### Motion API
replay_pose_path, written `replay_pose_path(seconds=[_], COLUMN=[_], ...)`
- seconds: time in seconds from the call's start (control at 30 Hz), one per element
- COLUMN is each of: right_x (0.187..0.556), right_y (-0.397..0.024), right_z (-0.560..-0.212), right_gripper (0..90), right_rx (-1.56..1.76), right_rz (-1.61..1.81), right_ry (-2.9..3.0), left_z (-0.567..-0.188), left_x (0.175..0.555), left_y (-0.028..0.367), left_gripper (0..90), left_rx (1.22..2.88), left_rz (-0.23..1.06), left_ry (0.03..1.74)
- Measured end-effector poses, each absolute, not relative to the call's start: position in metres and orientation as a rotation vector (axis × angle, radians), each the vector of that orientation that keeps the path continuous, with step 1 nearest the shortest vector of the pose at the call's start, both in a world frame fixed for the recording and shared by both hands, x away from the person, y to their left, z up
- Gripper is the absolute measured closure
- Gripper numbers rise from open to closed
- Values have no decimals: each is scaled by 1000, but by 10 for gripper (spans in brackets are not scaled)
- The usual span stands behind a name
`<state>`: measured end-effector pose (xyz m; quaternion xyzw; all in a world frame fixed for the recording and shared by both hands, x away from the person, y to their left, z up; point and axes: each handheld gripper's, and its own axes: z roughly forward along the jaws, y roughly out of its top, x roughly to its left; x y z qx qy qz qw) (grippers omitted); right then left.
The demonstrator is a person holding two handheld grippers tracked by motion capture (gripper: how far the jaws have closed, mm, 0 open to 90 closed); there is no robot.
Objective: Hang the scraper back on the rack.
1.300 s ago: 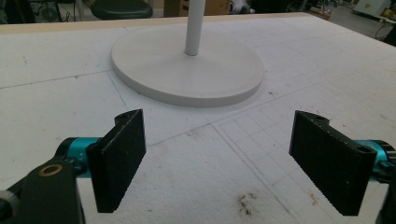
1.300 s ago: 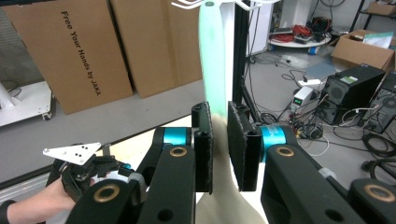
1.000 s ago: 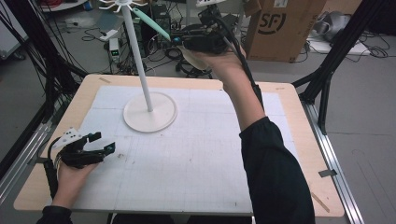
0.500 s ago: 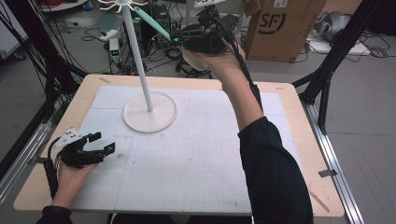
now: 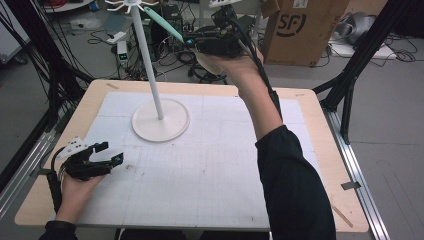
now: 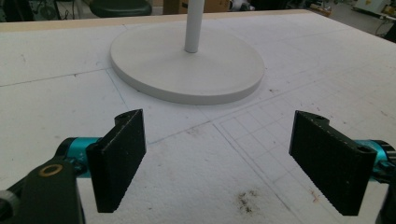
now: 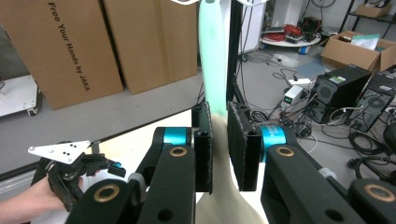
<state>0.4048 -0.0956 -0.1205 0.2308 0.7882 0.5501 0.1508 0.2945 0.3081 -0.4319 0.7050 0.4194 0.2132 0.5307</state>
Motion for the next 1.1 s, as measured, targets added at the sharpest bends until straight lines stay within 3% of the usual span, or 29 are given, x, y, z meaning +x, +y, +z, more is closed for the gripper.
replay_pose_path(seconds=[1.1], right_x=[404], right_y=[-96], right_z=[-120], right_gripper=[809], right_rx=[654], right_rz=[1568], right_ry=[2255], left_z=[-432], left_x=[294], left_y=[309], left_gripper=[192], left_rx=[1690], left_rz=[509], left_ry=[1001])
